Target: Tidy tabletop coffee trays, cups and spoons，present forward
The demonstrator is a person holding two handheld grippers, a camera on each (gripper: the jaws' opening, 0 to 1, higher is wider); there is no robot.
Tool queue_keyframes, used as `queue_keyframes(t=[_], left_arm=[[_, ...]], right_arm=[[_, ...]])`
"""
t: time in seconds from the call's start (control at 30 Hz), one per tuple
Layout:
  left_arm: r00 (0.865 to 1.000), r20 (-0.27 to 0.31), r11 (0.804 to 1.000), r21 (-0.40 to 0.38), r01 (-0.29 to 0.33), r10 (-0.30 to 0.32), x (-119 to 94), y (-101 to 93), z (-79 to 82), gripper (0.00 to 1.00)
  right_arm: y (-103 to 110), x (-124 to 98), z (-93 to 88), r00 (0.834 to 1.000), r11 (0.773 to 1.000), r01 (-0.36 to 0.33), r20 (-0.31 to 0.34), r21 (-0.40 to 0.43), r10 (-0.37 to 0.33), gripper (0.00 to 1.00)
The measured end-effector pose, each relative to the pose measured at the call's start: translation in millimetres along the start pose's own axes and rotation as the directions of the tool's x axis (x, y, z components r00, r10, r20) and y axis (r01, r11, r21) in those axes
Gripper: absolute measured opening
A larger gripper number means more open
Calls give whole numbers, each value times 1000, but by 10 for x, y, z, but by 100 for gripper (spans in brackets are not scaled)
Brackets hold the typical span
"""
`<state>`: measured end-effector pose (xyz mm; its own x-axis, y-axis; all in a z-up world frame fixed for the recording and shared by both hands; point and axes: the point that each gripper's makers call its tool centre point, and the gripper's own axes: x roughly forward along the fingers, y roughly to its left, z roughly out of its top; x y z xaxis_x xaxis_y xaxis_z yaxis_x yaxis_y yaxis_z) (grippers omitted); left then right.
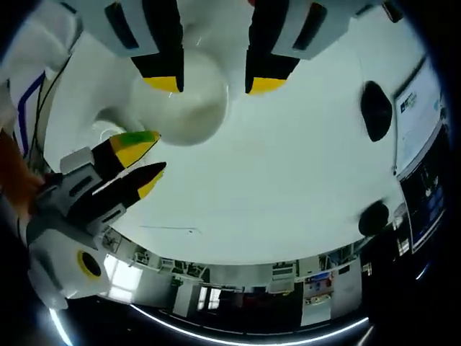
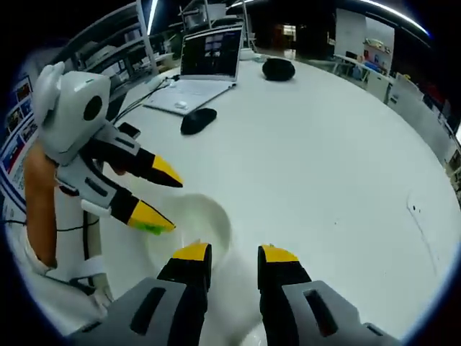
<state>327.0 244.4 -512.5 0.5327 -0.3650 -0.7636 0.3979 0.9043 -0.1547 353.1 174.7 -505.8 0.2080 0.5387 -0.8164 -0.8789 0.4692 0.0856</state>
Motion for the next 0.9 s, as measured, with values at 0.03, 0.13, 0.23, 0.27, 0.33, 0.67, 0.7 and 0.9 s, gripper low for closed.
queue_keyframes(t=[0.03, 0.13, 0.23, 0.27, 0.33, 0.67, 0.7, 0.9], left_arm=[[1000, -7, 1000, 1, -3, 3, 16, -4, -12, 36], [1000, -16, 1000, -1, -7, 7, 45, -12, -30, 36], [1000, -28, 1000, -13, -11, 11, 73, -18, -54, 36], [999, -30, 1000, -17, -15, 14, 76, -13, -60, 36], [999, -39, 999, -30, -30, 29, 77, 9, -75, 34], [997, -67, 995, -84, -49, 44, 91, 2, -160, 24], [997, -66, 995, -91, -45, 39, 96, -10, -162, 23], [995, -75, 983, -164, -78, 67, 121, 12, -159, 17]], right_arm=[[3, 25, -18, 1000, 1000, 1, -11, 1, -1, 27], [-2, 80, -52, 999, 1000, 7, -39, 10, -7, 26], [7, 128, -64, 998, 999, 6, -67, 38, -4, 25], [-3, 147, -46, 997, 999, 8, -76, 42, -5, 25], [-4, 176, -32, 996, 999, 12, -88, 51, -8, 23], [37, 299, -74, 989, 996, 48, -146, 70, -38, 17], [33, 300, -80, 988, 996, 53, -149, 68, -42, 16], [-12, 315, -69, 983, 991, 89, -169, 97, -72, 12]])
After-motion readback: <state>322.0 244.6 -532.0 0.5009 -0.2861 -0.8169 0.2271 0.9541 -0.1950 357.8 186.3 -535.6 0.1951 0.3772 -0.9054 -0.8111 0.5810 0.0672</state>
